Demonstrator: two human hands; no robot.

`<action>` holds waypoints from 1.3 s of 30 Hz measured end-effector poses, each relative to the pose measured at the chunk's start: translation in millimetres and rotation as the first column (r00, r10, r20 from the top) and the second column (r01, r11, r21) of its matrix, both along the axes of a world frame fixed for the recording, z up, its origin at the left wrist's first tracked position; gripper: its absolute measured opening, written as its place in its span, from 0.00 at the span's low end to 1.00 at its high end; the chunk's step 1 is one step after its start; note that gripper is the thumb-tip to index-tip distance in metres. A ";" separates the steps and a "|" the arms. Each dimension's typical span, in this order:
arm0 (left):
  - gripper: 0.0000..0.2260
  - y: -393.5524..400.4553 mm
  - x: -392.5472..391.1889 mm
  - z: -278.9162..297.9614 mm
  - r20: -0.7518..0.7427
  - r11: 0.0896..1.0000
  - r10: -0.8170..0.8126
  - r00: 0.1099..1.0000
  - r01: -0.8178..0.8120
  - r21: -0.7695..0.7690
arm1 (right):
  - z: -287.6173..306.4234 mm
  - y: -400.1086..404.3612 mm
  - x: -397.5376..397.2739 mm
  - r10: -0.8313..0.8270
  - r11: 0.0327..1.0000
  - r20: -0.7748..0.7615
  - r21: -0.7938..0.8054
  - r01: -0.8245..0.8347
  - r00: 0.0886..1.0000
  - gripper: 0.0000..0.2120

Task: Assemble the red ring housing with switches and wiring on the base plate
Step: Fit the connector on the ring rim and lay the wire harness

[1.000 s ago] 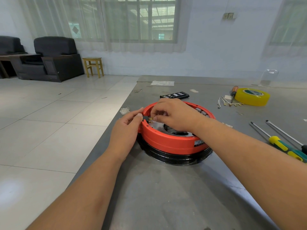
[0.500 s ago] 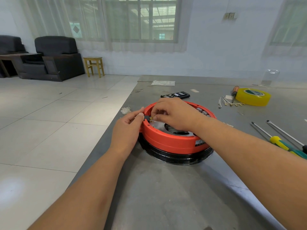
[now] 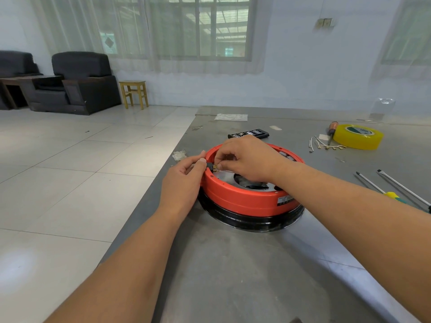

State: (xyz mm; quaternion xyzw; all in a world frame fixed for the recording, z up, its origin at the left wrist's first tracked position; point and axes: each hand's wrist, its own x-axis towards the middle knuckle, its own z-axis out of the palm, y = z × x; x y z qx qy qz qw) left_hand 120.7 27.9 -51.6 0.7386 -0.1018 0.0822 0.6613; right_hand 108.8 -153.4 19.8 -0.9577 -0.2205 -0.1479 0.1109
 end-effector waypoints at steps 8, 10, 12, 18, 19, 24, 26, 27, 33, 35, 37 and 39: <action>0.13 1.2 -4.3 -2.4 0.043 0.998 0.003 0.999 -0.006 0.057 | 18.2 -15.7 -6.3 -0.008 0.995 -0.059 0.095 0.014 0.998 0.10; 0.15 0.5 -5.7 -2.3 0.070 0.992 0.008 0.998 -0.017 0.129 | 15.2 -37.6 -14.1 -0.131 0.951 0.002 0.282 0.125 0.991 0.10; 0.17 -1.5 -7.9 -1.2 0.102 0.981 0.038 0.994 -0.057 0.185 | 5.4 -58.6 -23.0 -0.274 0.855 0.039 0.466 0.225 0.961 0.10; 0.26 -6.6 -32.3 0.5 0.152 0.894 0.243 0.958 -0.282 0.347 | -9.2 -92.3 -35.8 -0.448 0.447 -0.101 0.835 0.321 0.888 0.19; 0.26 -9.9 -38.2 1.0 0.151 0.881 0.247 0.957 -0.286 0.378 | -12.1 -95.2 -35.2 -0.436 0.414 -0.147 0.843 0.343 0.888 0.20; 0.24 -23.2 -48.0 0.3 0.141 0.850 0.267 0.953 -0.302 0.431 | -28.6 -101.5 -39.0 -0.199 0.101 -0.488 0.852 0.513 0.850 0.31; 0.24 -24.0 -46.9 0.3 0.126 0.865 0.259 0.958 -0.288 0.411 | -33.4 -101.1 -46.2 -0.060 0.105 -0.616 0.779 0.618 0.786 0.36; 0.24 -24.7 -46.8 0.3 0.125 0.872 0.246 0.961 -0.276 0.404 | -34.5 -100.3 -48.7 -0.033 0.125 -0.638 0.761 0.636 0.770 0.36; 0.26 -29.0 -54.3 2.2 0.163 0.895 0.171 0.972 -0.222 0.386 | -39.9 -96.8 -50.9 -0.078 0.022 -0.553 0.831 0.556 0.830 0.28; 0.28 -30.6 -56.5 4.2 0.145 0.930 0.126 0.981 -0.168 0.327 | -44.9 -95.0 -51.3 -0.093 -0.025 -0.513 0.858 0.513 0.854 0.26; 0.33 -33.5 -58.5 5.7 0.124 0.969 0.076 0.989 -0.102 0.223 | -46.6 -90.5 -52.5 -0.090 -0.085 -0.451 0.892 0.445 0.888 0.26; 0.39 -38.3 -62.4 8.2 0.093 0.989 0.043 0.995 -0.056 0.140 | -48.5 -86.4 -51.1 -0.107 -0.144 -0.383 0.919 0.367 0.918 0.25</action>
